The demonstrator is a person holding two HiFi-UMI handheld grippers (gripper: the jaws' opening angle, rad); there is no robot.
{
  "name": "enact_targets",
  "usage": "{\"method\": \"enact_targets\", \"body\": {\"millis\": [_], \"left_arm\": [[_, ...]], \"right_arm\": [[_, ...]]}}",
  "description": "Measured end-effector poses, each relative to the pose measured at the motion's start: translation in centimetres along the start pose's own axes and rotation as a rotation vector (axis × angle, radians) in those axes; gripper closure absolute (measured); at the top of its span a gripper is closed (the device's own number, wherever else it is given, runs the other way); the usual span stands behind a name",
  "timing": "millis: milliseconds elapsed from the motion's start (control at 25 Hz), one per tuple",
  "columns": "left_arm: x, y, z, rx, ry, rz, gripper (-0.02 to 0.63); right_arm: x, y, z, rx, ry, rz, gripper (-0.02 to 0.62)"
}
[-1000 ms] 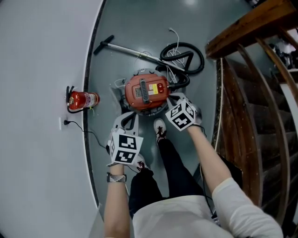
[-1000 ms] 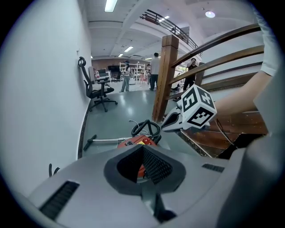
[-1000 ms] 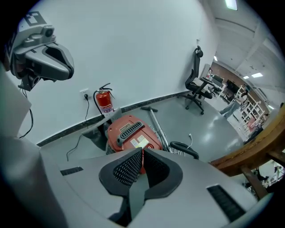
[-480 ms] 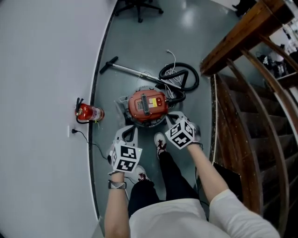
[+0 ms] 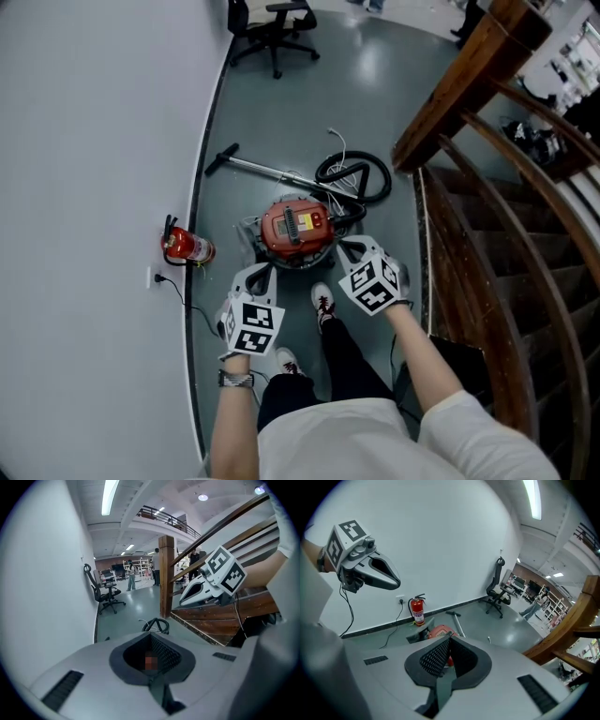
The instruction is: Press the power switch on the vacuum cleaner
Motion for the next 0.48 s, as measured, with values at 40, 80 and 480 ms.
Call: {"method": "enact_targets", "body": {"millis": [40,80,480], "left_arm": [[0.7,0.1,0.0,-0.004,0.003,-0.006,0.609],[1.4,0.1,-0.1,-0.009,0.007,-0.01,0.609],[7.3,1.8,-0.6,-0.093,0.025,-0.067,0.609]], "right_arm": [[0.8,0.5,0.3,0.008,-0.002,-0.012,0.568],[1.7,0.9,0.6,0.015,-0.001,-0.026,0.568],[9.9,4.0,3.2,0.012,-0.016,-0.147,0.568]]}}
Point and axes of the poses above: the fingertips, and each gripper's own axes: x backward along the fingers, z to its left, y out of its top, the point moved 6 cm from there along x, backward along the fingers, and after that the axes turned 4 degrees about -x, right-handed, at the moved point
